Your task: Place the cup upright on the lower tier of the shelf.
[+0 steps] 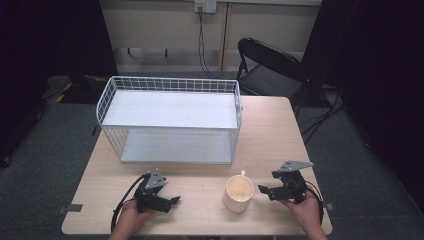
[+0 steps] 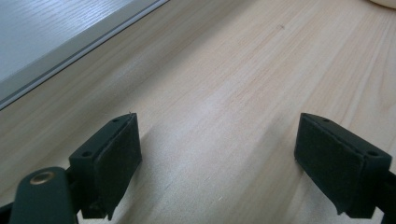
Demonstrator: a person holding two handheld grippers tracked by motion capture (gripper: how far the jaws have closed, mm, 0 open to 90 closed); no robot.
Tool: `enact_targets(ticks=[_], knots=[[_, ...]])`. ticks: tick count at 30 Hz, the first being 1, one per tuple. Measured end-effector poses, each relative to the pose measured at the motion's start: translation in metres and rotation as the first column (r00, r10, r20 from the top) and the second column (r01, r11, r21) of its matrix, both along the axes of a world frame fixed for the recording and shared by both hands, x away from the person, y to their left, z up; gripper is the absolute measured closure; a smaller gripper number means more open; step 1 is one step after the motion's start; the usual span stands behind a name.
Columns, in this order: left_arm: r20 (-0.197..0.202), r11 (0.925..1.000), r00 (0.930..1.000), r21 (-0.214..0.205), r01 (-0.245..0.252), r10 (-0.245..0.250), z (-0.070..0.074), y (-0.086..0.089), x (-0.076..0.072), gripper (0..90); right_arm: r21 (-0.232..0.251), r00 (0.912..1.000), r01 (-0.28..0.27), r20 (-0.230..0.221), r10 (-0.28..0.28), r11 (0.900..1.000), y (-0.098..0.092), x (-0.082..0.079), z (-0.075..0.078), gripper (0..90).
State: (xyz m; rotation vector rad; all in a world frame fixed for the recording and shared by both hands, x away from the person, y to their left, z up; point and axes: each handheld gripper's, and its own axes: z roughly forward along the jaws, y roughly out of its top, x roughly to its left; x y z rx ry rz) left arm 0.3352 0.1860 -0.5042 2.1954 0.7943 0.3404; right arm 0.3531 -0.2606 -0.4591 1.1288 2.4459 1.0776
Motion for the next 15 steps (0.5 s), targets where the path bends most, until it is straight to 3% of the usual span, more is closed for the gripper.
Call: enact_targets(ticks=[15], knots=[[0.0, 1.0, 1.0, -0.001, -0.001, 0.001, 0.0, 0.0, 0.0, 14.1, 0.068, 0.9997, -0.018, 0.016, 0.017, 0.9975, 0.003, -0.004, 0.027, 22.1]])
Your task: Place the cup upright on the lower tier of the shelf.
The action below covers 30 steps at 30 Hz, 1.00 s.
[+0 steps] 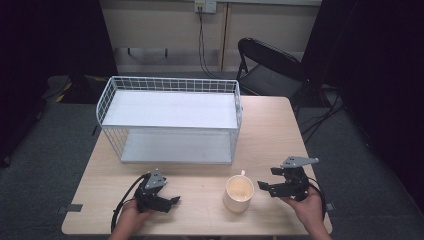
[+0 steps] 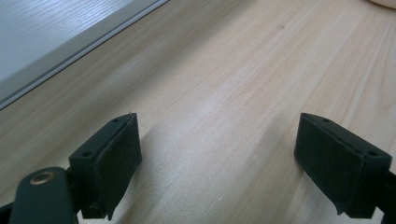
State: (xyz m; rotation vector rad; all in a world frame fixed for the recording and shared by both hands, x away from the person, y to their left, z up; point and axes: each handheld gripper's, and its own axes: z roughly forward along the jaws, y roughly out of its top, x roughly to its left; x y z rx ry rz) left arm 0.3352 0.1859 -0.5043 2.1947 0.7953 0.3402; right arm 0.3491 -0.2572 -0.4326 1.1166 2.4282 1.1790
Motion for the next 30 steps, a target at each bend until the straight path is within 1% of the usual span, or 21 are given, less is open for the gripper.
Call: enact_targets(ticks=[2, 7, 13, 22, 27, 29, 30], knots=[[0.0, 1.0, 1.0, 0.001, 0.001, -0.001, 0.0, 0.0, 0.0, 14.1, 0.001, 1.0, 0.0, 0.001, 0.0, 1.0, 0.0, 0.0, 0.001, 22.0], [0.0, 1.0, 1.0, 0.0, 0.0, 0.0, 0.0, 0.0, 0.0, 14.2, 0.02, 1.0, -0.002, 0.004, 0.002, 0.9998, 0.003, -0.003, 0.007, 22.3], [0.0, 1.0, 1.0, 0.0, 0.0, 0.0, 0.0, 0.0, 0.0, 14.1, 0.036, 0.9997, -0.022, 0.011, 0.021, 0.9991, 0.008, -0.005, 0.013, 23.6], [0.0, 1.0, 1.0, 0.001, 0.001, -0.001, 0.0, 0.0, 0.0, 14.2, 0.035, 0.9988, -0.047, 0.018, 0.046, 0.9983, 0.017, -0.008, 0.023, 24.2], [0.0, 1.0, 1.0, 0.001, 0.001, -0.001, 0.0, 0.0, 0.0, 14.1, 0.056, 0.998, -0.063, 0.015, 0.062, 0.9965, 0.021, -0.009, 0.023, 24.9], [0.0, 1.0, 1.0, 0.001, 0.001, -0.001, 0.0, 0.0, 0.0, 14.1, 0.055, 0.9978, -0.065, 0.015, 0.064, 0.9964, 0.023, -0.009, 0.023, 25.1], [0.0, 1.0, 1.0, 0.001, 0.001, -0.001, 0.0, 0.0, 0.0, 14.2, 0.063, 0.9973, -0.073, 0.007, 0.073, 0.9953, 0.025, -0.01, 0.021, 26.8]])
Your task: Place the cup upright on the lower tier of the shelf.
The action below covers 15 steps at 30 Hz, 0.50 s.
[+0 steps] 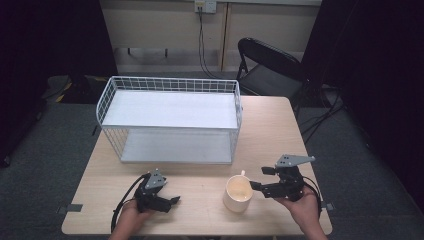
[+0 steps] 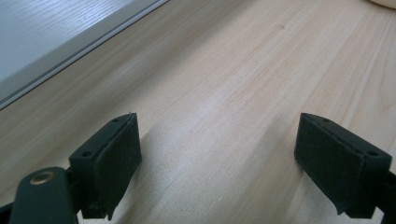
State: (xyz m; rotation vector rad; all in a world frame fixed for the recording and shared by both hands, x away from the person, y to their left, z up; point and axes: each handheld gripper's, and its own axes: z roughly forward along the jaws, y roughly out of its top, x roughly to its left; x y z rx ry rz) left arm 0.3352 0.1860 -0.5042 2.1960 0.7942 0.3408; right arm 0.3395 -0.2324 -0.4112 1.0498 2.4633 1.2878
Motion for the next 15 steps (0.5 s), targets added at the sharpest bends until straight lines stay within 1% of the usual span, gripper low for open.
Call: enact_targets(ticks=[7, 13, 14, 15], knots=[[0.0, 1.0, 1.0, 0.0, 0.0, 0.0, 0.0, 0.0, 0.0, 14.1, 0.006, 0.9998, -0.013, -0.014, 0.013, 0.9999, 0.007, -0.001, -0.006, 29.4], [0.0, 1.0, 1.0, 0.0, 0.0, 0.0, 0.0, 0.0, 0.0, 14.1, -0.006, 0.9993, -0.027, -0.025, 0.027, 0.9996, 0.014, -0.003, -0.012, 34.6], [0.0, 1.0, 1.0, -0.001, -0.001, 0.001, 0.0, 0.0, 0.0, 14.1, -0.006, 0.9992, -0.029, -0.027, 0.028, 0.9996, 0.016, -0.003, -0.014, 37.6], [0.0, 1.0, 1.0, -0.001, -0.001, 0.001, 0.0, 0.0, 0.0, 14.1, -0.006, 0.9992, -0.029, -0.027, 0.028, 0.9996, 0.016, -0.003, -0.014, 37.6]])
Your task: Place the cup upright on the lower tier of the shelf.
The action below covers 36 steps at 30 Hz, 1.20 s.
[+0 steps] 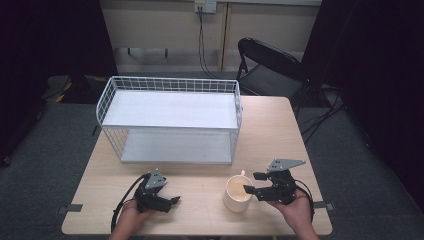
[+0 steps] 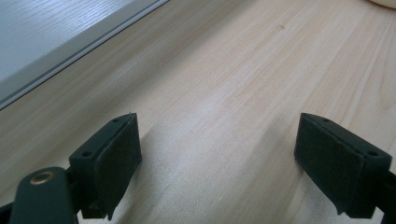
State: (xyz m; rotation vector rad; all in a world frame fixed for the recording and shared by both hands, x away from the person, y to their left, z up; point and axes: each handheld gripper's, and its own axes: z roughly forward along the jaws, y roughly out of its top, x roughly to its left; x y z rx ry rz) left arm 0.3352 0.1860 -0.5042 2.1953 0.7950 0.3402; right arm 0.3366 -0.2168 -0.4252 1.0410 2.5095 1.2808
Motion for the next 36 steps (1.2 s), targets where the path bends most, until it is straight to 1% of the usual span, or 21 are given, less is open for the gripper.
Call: enact_targets(ticks=[3, 4, 5, 7, 8, 11, 12, 15, 18, 20, 21, 23, 24, 25, 26, 27, 28, 31, 32, 34, 36], knots=[[0.0, 1.0, 1.0, 0.001, 0.0, 0.0, 0.0, 0.0, 0.0, 14.1, -0.006, 1.0, 0.005, -0.005, -0.005, 1.0, 0.004, 0.0, -0.004, 43.8], [0.0, 1.0, 1.0, 0.001, 0.0, 0.0, 0.0, 0.0, 0.0, 14.1, -0.006, 1.0, 0.005, -0.005, -0.005, 1.0, 0.004, 0.0, -0.004, 43.8], [0.0, 1.0, 1.0, 0.0, 0.001, -0.001, 0.0, 0.0, 0.0, 14.2, -0.007, 1.0, 0.009, -0.002, -0.009, 0.9999, 0.005, 0.0, -0.005, 47.8], [0.0, 1.0, 1.0, 0.0, 0.0, 0.0, 0.0, 0.0, 0.0, 14.1, -0.011, 0.9999, 0.015, 0.0, -0.015, 0.9998, 0.006, 0.0, -0.006, 49.0], [0.0, 1.0, 1.0, 0.0, 0.0, 0.0, 0.0, 0.0, 0.0, 14.1, -0.009, 0.9998, 0.019, 0.003, -0.019, 0.9998, 0.007, 0.001, -0.006, 53.7], [0.0, 1.0, 1.0, 0.001, 0.001, -0.001, 0.0, 0.0, 0.0, 14.1, -0.018, 0.9995, 0.03, 0.004, -0.03, 0.9994, 0.009, 0.002, -0.007, 59.2], [0.0, 1.0, 1.0, 0.001, 0.001, -0.001, 0.0, 0.0, 0.0, 14.1, -0.018, 0.9995, 0.03, 0.004, -0.03, 0.9994, 0.009, 0.002, -0.007, 59.2], [0.0, 1.0, 1.0, 0.0, 0.0, 0.0, 0.0, 0.0, 0.0, 14.1, -0.019, 0.9991, 0.041, -0.002, -0.041, 0.999, 0.01, 0.003, -0.009, 64.3], [0.0, 1.0, 1.0, 0.0, 0.0, 0.0, 0.0, 0.0, 0.0, 14.1, -0.019, 0.999, 0.045, -0.003, -0.045, 0.9988, 0.01, 0.004, -0.01, 66.6], [0.0, 1.0, 1.0, 0.0, 0.0, 0.0, 0.0, 0.0, 0.0, 14.1, -0.017, 0.9986, 0.053, 0.002, -0.053, 0.9985, 0.011, 0.003, -0.01, 69.9], [0.0, 1.0, 1.0, 0.0, 0.0, 0.0, 0.0, 0.0, 0.0, 14.2, -0.019, 0.9989, 0.047, 0.003, -0.046, 0.9987, 0.012, 0.004, -0.01, 71.9], [0.0, 1.0, 1.0, 0.0, 0.0, 0.0, 0.0, 0.0, 0.0, 14.1, -0.035, 0.9987, 0.048, 0.017, -0.047, 0.9983, 0.013, 0.003, -0.01, 73.8], [0.0, 1.0, 1.0, 0.0, 0.0, 0.0, 0.0, 0.0, 0.0, 14.1, -0.035, 0.9987, 0.048, 0.017, -0.047, 0.9983, 0.013, 0.003, -0.01, 73.8], [0.0, 1.0, 1.0, 0.0, 0.0, 0.0, 0.0, 0.0, 0.0, 14.1, -0.039, 0.9986, 0.049, 0.024, -0.048, 0.998, 0.014, 0.003, -0.009, 76.4], [0.0, 1.0, 1.0, 0.0, 0.0, 0.0, 0.0, 0.0, 0.0, 14.1, -0.042, 0.9977, 0.056, 0.041, -0.054, 0.9975, 0.014, 0.002, -0.008, 79.8], [0.0, 1.0, 1.0, 0.0, 0.0, 0.0, 0.0, 0.0, 0.0, 14.1, -0.065, 0.9962, 0.055, 0.07, -0.05, 0.9964, 0.015, 0.001, -0.007, 81.7], [0.0, 1.0, 1.0, 0.0, 0.0, 0.0, 0.0, 0.0, 0.0, 14.2, -0.074, 0.9952, 0.059, 0.082, -0.053, 0.9955, 0.015, 0.0, -0.007, 82.3], [0.0, 1.0, 1.0, 0.0, 0.0, 0.0, 0.0, 0.0, 0.0, 14.2, -0.073, 0.9943, 0.064, 0.09, -0.057, 0.9953, 0.014, -0.001, -0.007, 83.1], [0.0, 1.0, 1.0, 0.0, 0.0, 0.0, 0.0, 0.0, 0.0, 14.1, -0.082, 0.9933, 0.067, 0.1, -0.059, 0.9944, 0.014, -0.001, -0.007, 83.6], [0.0, 1.0, 1.0, 0.0, 0.0, 0.0, 0.0, 0.0, 0.0, 14.2, -0.081, 0.9924, 0.066, 0.109, -0.056, 0.9945, 0.014, -0.003, -0.007, 84.1], [0.0, 1.0, 1.0, 0.0, 0.0, 0.0, 0.0, 0.0, 0.0, 14.2, -0.084, 0.9922, 0.064, 0.112, -0.055, 0.9944, 0.014, -0.003, -0.006, 84.2]])
